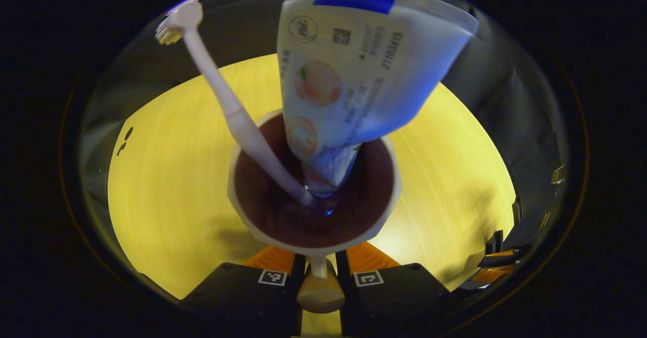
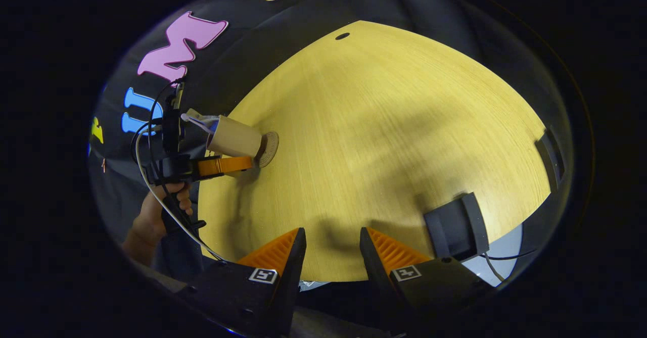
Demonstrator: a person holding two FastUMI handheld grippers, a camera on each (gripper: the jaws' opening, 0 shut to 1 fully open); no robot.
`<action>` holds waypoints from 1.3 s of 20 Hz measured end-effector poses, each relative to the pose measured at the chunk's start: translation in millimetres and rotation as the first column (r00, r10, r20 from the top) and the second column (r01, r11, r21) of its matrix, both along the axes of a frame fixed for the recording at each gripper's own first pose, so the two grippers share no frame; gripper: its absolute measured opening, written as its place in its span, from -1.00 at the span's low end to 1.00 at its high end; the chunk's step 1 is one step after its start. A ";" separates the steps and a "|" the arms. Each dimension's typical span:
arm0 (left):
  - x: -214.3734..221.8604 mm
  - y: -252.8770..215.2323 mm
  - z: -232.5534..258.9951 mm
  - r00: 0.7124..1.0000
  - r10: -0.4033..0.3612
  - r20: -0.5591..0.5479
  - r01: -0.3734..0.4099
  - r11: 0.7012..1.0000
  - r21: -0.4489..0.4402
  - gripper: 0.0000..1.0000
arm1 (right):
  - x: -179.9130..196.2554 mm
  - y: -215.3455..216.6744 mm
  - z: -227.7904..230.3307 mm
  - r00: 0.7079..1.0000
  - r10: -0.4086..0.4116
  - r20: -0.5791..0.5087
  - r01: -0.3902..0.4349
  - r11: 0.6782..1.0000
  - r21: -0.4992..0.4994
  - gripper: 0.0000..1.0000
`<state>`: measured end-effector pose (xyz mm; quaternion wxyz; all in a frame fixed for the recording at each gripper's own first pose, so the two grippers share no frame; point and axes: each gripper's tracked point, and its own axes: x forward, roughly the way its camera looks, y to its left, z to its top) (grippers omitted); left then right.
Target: Put the toothbrush and toothpaste on the desktop into the cup, then pick up the cup and place it on the coaster on the desktop.
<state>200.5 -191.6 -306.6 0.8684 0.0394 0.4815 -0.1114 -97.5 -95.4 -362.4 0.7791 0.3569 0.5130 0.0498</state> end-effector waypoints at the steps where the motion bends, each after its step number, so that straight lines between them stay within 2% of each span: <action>1: -0.1 -3.7 -0.7 1.000 -0.002 -0.001 0.002 1.000 0.002 -0.34 | -0.8 -6.3 -1.3 1.000 -0.007 -0.002 0.007 1.000 0.000 0.34; 11: -7.1 -8.7 -14.0 0.999 0.026 -0.032 -0.026 1.000 0.012 -0.34 | 6.7 -10.3 -6.7 1.000 -0.016 -0.006 0.016 1.000 0.005 0.33; 16: -5.0 -7.0 -16.0 0.999 0.010 -0.033 -0.009 0.999 0.034 -0.33 | 5.3 -6.5 -6.1 1.000 -0.009 -0.011 0.010 1.000 0.007 0.34; 17: -5.6 -6.4 -15.1 1.000 0.012 -0.029 -0.010 0.999 0.040 -0.22 | 5.1 -5.5 -6.2 1.000 -0.010 -0.011 0.010 1.000 0.009 0.34; 18: -5.0 -5.6 -14.3 1.000 0.018 -0.023 -0.017 0.999 0.045 -0.31 | 4.2 -4.6 -5.6 1.000 -0.009 -0.012 0.009 1.000 0.009 0.34; 19: -4.7 -2.9 -14.4 0.999 0.025 -0.020 -0.024 0.998 0.052 -0.27 | 3.9 -3.5 -4.7 1.000 -0.009 -0.011 0.009 1.000 0.009 0.34; 23: -7.2 -3.6 -15.4 0.999 0.027 -0.030 -0.026 0.999 0.042 0.37 | 0.8 -1.7 -2.2 1.000 -0.013 -0.007 0.014 1.000 0.007 0.34; 26: -10.2 -2.6 -7.4 1.000 0.027 -0.012 -0.027 0.999 0.022 0.59 | 1.2 1.5 1.6 1.000 -0.015 -0.003 0.015 1.000 0.006 0.34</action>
